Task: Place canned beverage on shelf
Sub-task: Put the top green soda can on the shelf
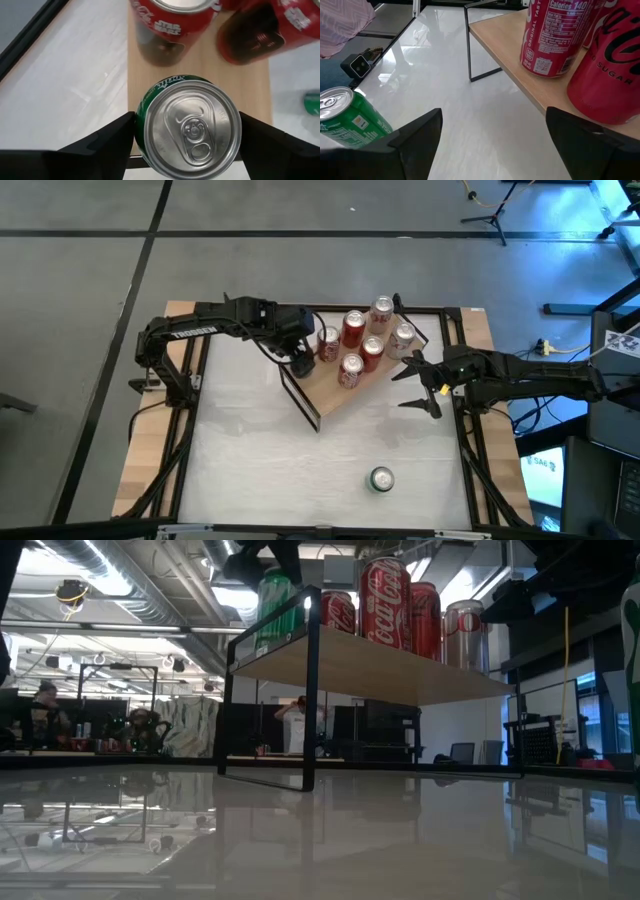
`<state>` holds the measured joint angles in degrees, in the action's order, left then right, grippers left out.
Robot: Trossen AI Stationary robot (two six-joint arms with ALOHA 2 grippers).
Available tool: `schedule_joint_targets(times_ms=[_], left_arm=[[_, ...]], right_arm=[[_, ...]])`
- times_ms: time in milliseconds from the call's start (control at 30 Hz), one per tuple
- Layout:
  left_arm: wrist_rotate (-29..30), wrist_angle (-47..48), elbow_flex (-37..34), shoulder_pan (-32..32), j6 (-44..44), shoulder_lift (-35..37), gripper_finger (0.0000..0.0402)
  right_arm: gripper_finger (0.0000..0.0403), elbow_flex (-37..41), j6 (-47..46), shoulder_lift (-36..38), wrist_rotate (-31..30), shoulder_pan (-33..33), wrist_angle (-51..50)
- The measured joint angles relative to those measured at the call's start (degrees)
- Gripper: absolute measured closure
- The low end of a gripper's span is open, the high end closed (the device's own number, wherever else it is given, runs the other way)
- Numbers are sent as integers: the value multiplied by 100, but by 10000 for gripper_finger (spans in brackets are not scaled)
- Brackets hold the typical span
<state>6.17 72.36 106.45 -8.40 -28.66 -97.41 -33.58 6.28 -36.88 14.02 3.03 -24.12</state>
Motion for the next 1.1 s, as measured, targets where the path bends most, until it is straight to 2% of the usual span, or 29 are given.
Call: schedule_joint_targets(times_ms=[133,367,533,1100], left_arm=[[215,0,0,-2,-329,0,110],[257,-156,0,-5,-714,0,110],[426,-157,0,-6,-721,0,103],[359,-166,0,-4,-682,0,92]], right_arm=[[54,0,0,0,0,0,0],[54,0,0,1,0,0,2],[54,0,0,1,0,-1,0],[54,0,0,1,0,-2,0]])
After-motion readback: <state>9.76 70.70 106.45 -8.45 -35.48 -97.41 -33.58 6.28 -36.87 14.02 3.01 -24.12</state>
